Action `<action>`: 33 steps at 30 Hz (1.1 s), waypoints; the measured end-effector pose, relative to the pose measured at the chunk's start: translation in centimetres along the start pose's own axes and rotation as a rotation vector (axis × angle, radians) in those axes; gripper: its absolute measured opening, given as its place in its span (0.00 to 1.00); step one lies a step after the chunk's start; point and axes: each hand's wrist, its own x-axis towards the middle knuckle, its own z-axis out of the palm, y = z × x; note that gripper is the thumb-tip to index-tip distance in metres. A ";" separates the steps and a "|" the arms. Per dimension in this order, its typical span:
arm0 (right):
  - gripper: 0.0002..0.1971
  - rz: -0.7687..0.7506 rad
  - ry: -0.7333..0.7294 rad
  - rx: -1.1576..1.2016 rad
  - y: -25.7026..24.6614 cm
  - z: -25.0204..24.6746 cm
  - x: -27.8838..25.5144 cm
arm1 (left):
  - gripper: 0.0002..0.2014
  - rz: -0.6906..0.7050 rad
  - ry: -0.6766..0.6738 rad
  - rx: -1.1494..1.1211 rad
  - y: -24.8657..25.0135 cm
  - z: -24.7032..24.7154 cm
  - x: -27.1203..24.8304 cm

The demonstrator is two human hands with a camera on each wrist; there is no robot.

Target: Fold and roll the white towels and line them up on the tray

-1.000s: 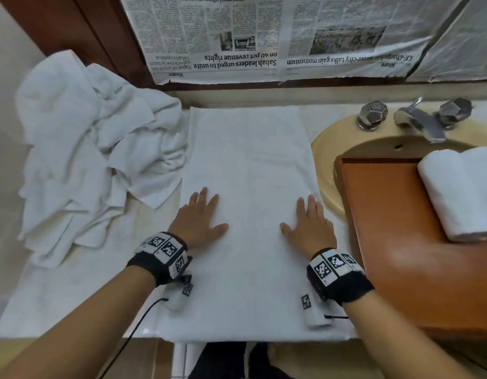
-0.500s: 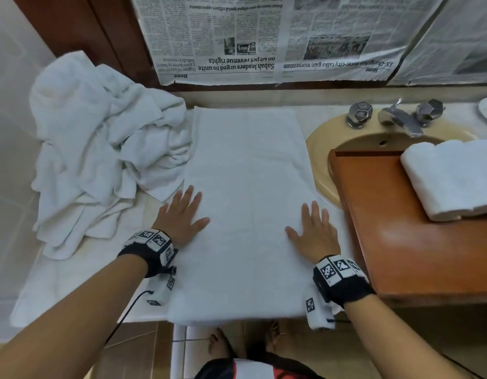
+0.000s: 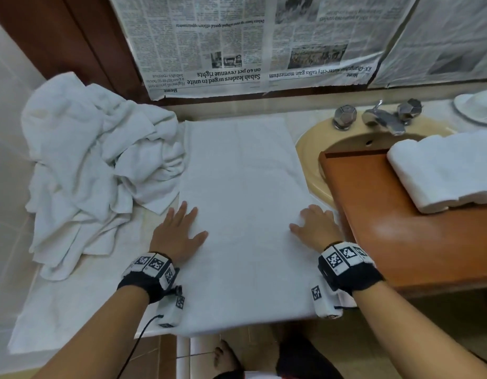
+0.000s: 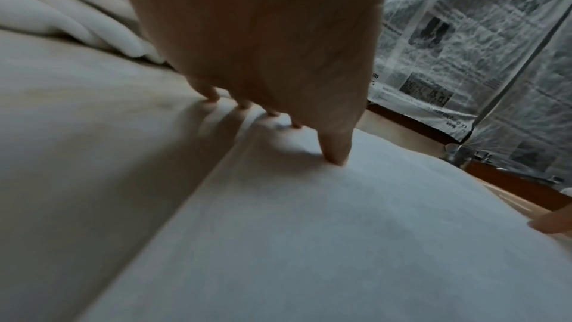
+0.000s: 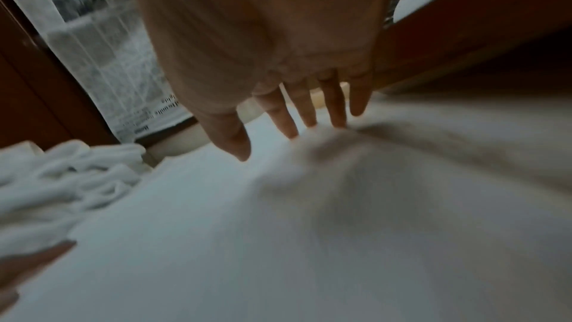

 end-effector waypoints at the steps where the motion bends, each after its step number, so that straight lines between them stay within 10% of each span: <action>1: 0.26 -0.006 -0.033 0.009 0.0 -0.9 0.7 | 0.37 -0.033 -0.009 -0.006 0.4 -0.5 0.1; 8: 0.24 -0.187 -0.151 0.164 -0.7 -9.2 6.1 | 0.15 0.007 0.274 -0.228 9.0 -4.6 0.6; 12: 0.22 -0.196 -0.119 0.347 -1.1 -13.5 11.2 | 0.09 0.079 0.183 -0.474 16.5 -5.2 1.3; 23: 0.14 -0.178 -0.062 -0.011 -3.1 -15.7 22.8 | 0.10 -0.073 0.004 -0.713 27.5 -0.5 6.3; 33: 0.16 -0.238 -0.167 -0.061 -3.7 -15.4 25.0 | 0.17 -0.136 0.054 -0.393 29.7 1.2 8.0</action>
